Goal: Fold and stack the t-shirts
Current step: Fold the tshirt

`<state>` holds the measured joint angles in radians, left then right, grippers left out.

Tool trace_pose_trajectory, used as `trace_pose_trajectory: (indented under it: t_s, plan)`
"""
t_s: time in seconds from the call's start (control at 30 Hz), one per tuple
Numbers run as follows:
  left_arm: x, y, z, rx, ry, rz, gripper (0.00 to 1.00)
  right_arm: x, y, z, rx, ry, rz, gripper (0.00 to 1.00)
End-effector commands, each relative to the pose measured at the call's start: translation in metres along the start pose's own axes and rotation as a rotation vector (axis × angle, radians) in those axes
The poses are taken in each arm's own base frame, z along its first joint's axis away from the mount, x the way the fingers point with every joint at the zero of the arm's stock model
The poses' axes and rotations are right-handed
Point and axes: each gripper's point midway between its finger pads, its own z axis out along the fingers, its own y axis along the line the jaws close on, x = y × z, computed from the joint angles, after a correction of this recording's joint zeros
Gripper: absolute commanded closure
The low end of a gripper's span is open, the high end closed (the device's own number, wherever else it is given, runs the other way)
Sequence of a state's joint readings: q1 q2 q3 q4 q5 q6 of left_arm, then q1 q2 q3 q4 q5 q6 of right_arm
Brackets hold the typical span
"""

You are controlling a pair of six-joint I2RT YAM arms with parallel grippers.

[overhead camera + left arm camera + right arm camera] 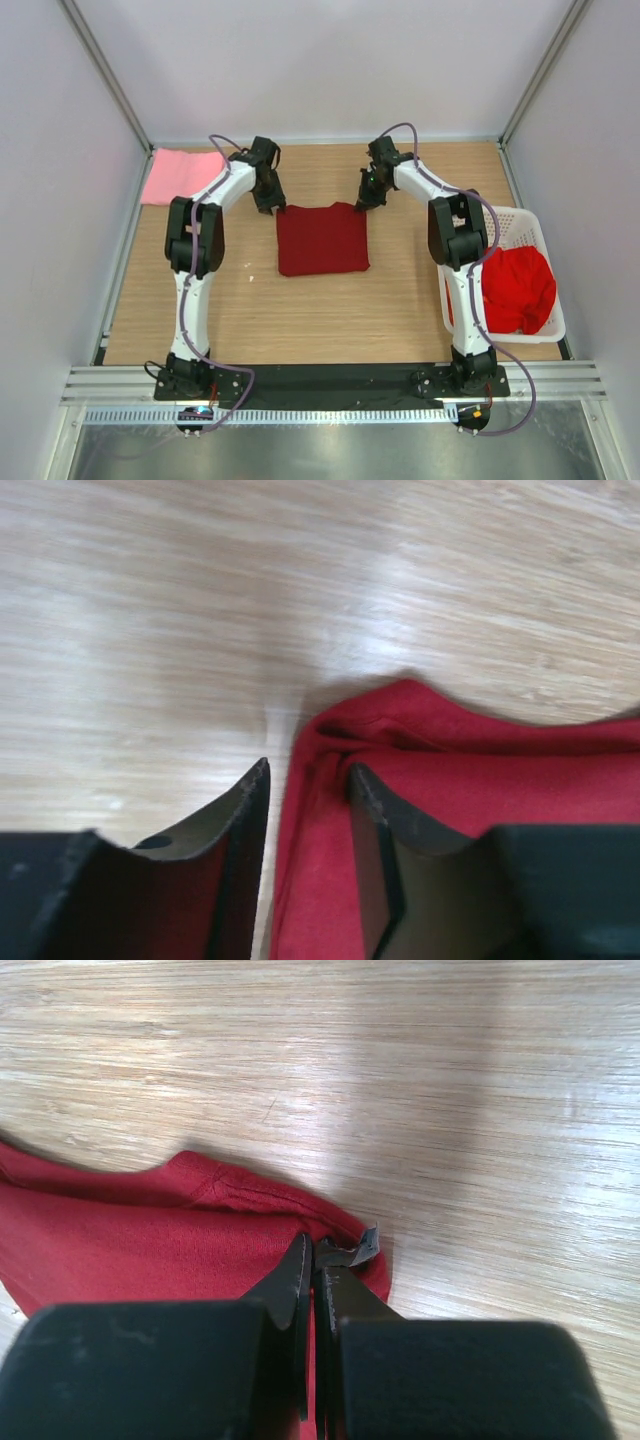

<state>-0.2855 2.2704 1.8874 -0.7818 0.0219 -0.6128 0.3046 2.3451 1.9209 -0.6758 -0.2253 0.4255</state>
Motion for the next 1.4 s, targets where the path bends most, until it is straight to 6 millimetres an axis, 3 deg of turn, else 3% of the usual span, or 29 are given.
trace_pose_trajectory:
  t_s: [0.0, 0.1, 0.17, 0.2, 0.23, 0.3, 0.37, 0.43, 0.47, 0.5, 0.53, 0.6, 0.67, 0.73, 0.77, 0.8, 0.83, 0.87, 1.1, 1.23, 1.37]
  plan:
    - [-0.023, 0.01, -0.046, -0.045, -0.089, 0.022, 0.61, -0.011, -0.015, -0.003, 0.076, -0.026, -0.005, 0.98]
    - [-0.021, 0.012, -0.073, -0.038, -0.109, 0.043, 0.5, -0.017, -0.014, -0.012, 0.089, -0.028, -0.015, 0.94]
    - [-0.013, 0.016, -0.091, -0.03, -0.117, 0.045, 0.49, -0.023, -0.016, -0.017, 0.118, -0.033, -0.024, 0.83]
    - [-0.008, 0.015, -0.095, -0.012, -0.113, 0.042, 0.49, -0.035, -0.012, -0.026, 0.12, -0.06, -0.033, 0.78]
    - [-0.002, 0.011, -0.102, 0.021, -0.105, 0.041, 0.49, -0.03, -0.016, -0.029, 0.142, -0.031, -0.042, 0.67]
    - [0.016, 0.012, -0.114, 0.054, -0.083, 0.03, 0.5, -0.042, -0.014, -0.043, 0.167, -0.059, -0.065, 0.54]
    - [0.032, 0.008, -0.12, 0.102, -0.049, 0.018, 0.53, -0.041, -0.018, -0.057, 0.201, -0.048, -0.087, 0.41]
    - [0.053, 0.003, -0.123, 0.14, -0.019, 0.02, 0.57, -0.039, -0.016, -0.073, 0.222, -0.042, -0.087, 0.34]
    - [0.087, -0.019, -0.121, 0.245, 0.056, 0.016, 0.65, -0.025, -0.004, -0.095, 0.199, -0.025, -0.092, 0.32]
    - [0.087, -0.019, -0.121, 0.246, 0.057, 0.016, 0.66, -0.025, -0.004, -0.095, 0.199, -0.025, -0.093, 0.32]
    - [0.105, -0.022, -0.117, 0.268, 0.101, 0.017, 0.67, -0.011, 0.011, -0.101, 0.148, -0.002, -0.107, 0.32]
    - [0.111, -0.034, -0.112, 0.313, 0.111, -0.014, 0.74, 0.007, 0.031, -0.109, 0.066, 0.029, -0.121, 0.37]
    - [0.12, -0.036, -0.105, 0.338, 0.141, -0.04, 0.8, 0.04, 0.057, -0.115, -0.065, 0.092, -0.119, 0.52]
    - [0.12, -0.037, -0.1, 0.341, 0.148, -0.045, 0.85, 0.074, 0.058, -0.11, -0.112, 0.172, -0.084, 0.7]
    - [0.123, -0.036, -0.095, 0.333, 0.161, -0.044, 0.87, 0.077, 0.07, -0.119, -0.189, 0.168, -0.083, 0.84]
    - [0.125, -0.034, -0.091, 0.324, 0.167, -0.045, 0.87, 0.083, 0.071, -0.119, -0.213, 0.176, -0.075, 0.9]
    - [0.126, -0.033, -0.087, 0.317, 0.178, -0.052, 0.88, 0.1, 0.061, -0.111, -0.211, 0.218, -0.058, 0.95]
    - [0.132, -0.032, -0.081, 0.312, 0.204, -0.055, 0.89, 0.104, 0.061, -0.11, -0.225, 0.224, -0.061, 0.99]
    - [0.151, -0.013, -0.044, 0.233, 0.265, -0.071, 0.92, 0.147, 0.005, -0.077, -0.142, 0.352, 0.008, 0.99]
    - [0.162, 0.009, -0.029, 0.135, 0.29, -0.05, 0.94, 0.15, -0.024, -0.061, -0.065, 0.346, 0.035, 0.99]
    - [0.161, 0.019, -0.039, 0.095, 0.271, -0.007, 0.95, 0.142, -0.031, -0.065, -0.013, 0.342, -0.001, 0.99]
